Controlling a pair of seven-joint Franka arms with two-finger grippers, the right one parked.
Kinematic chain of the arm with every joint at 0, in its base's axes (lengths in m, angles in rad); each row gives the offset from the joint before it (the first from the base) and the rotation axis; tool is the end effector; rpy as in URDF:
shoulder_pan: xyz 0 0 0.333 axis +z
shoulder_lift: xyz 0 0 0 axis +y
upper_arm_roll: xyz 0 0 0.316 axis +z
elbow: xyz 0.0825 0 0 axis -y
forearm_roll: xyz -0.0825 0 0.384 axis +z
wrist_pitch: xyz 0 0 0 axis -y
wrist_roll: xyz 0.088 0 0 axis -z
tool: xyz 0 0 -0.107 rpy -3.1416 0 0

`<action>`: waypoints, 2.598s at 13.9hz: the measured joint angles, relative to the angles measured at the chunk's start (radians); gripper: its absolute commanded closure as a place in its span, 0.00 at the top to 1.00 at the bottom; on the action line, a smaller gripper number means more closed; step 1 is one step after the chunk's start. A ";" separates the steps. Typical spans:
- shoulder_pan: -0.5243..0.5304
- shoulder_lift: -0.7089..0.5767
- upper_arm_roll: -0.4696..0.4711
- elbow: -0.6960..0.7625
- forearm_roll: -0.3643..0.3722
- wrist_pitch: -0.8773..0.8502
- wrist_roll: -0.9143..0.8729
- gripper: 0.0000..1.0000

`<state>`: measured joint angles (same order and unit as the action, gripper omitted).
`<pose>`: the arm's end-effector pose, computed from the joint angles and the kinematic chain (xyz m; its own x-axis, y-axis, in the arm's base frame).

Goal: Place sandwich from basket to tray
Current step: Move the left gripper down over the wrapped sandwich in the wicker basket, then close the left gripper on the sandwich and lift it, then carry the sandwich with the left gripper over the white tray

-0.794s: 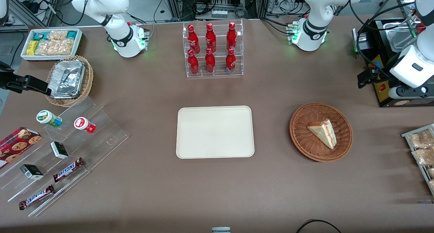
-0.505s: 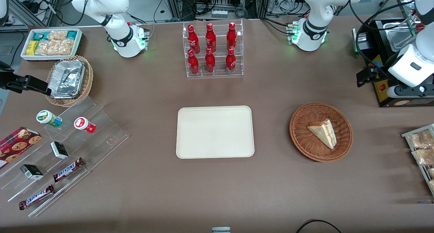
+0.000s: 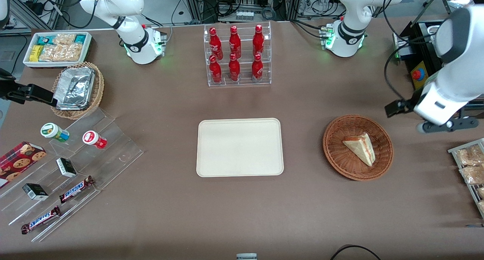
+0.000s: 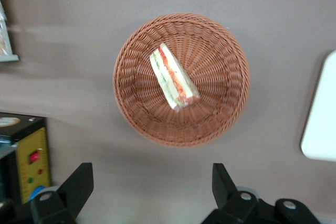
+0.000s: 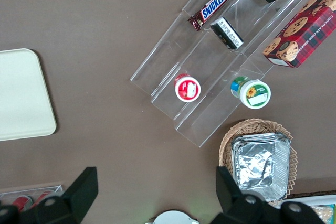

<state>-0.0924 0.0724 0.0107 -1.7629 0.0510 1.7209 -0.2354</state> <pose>0.5711 -0.0422 0.5052 0.9843 0.1457 -0.0995 0.1386 -0.9875 -0.0753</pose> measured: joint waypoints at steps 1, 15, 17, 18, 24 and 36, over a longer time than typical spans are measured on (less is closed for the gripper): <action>0.000 0.004 0.000 -0.040 0.000 0.054 -0.059 1.00; 0.003 0.042 -0.002 -0.486 0.000 0.699 -0.548 1.00; 0.003 0.062 -0.002 -0.487 0.000 0.717 -0.557 1.00; 0.003 0.071 -0.002 -0.489 0.000 0.733 -0.558 1.00; 0.003 0.144 -0.003 -0.501 0.000 0.813 -0.595 1.00; -0.002 0.168 -0.018 -0.481 0.000 0.827 -0.643 0.17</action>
<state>-0.0949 0.2404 -0.0076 -2.2441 0.0511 2.5481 -0.8789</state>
